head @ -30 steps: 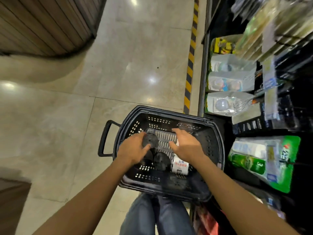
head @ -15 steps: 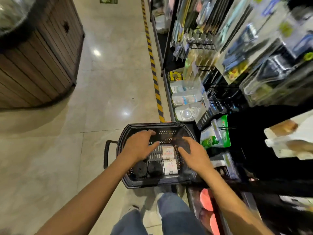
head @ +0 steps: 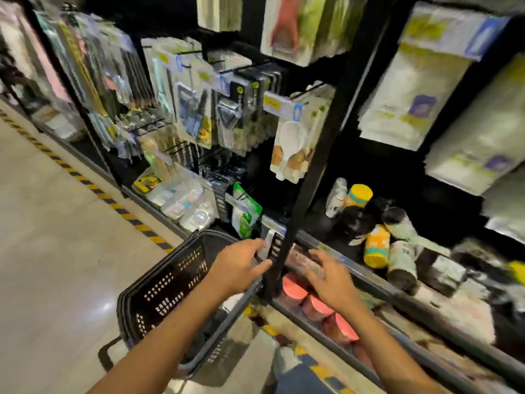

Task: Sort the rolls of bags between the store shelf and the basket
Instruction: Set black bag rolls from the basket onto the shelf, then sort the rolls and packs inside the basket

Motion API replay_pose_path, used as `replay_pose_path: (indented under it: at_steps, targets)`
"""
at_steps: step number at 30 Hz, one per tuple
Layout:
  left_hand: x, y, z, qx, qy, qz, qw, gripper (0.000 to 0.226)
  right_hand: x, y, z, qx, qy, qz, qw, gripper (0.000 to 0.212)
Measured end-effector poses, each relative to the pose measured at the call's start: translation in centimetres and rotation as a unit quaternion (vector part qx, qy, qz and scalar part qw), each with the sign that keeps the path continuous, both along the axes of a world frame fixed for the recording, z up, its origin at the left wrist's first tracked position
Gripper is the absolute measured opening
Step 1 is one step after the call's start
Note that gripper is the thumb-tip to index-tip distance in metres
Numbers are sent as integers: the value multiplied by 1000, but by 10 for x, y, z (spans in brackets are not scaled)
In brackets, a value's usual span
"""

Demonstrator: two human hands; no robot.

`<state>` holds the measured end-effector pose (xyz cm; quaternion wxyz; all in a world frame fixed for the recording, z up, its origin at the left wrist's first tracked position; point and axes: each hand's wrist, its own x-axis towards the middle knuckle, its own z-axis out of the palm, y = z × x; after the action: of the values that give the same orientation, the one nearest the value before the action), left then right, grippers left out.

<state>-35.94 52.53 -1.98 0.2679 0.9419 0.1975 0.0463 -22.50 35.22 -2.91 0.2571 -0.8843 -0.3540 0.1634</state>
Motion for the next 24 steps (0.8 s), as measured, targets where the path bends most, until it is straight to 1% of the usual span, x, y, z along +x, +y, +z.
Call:
replay_pose_path:
  at_steps: [5,8,13,16,18,22,24]
  targets:
    - [53,-33,14,3,-2,-97,995,46,23,-50,5,28,-11,-114,993,40]
    - [86,-43,17,12,-5,-145,989,45,37,-73,5,29,-4,-173,984,44]
    - [144,-45,13,-15,3,-165,986,47,71,-94,-7,37,5,-248,968,44]
    - [186,-40,4,-39,4,-142,989,48,101,-87,-16,57,47,-266,961,52]
    - [218,-36,-7,-68,7,-107,992,48,125,-76,-24,68,59,-270,959,59]
    - [288,-21,-48,-120,-1,13,993,51,177,-46,-52,103,48,-252,961,65]
    - [320,-12,-70,-131,-16,65,989,57,203,-30,-75,119,39,-242,962,78]
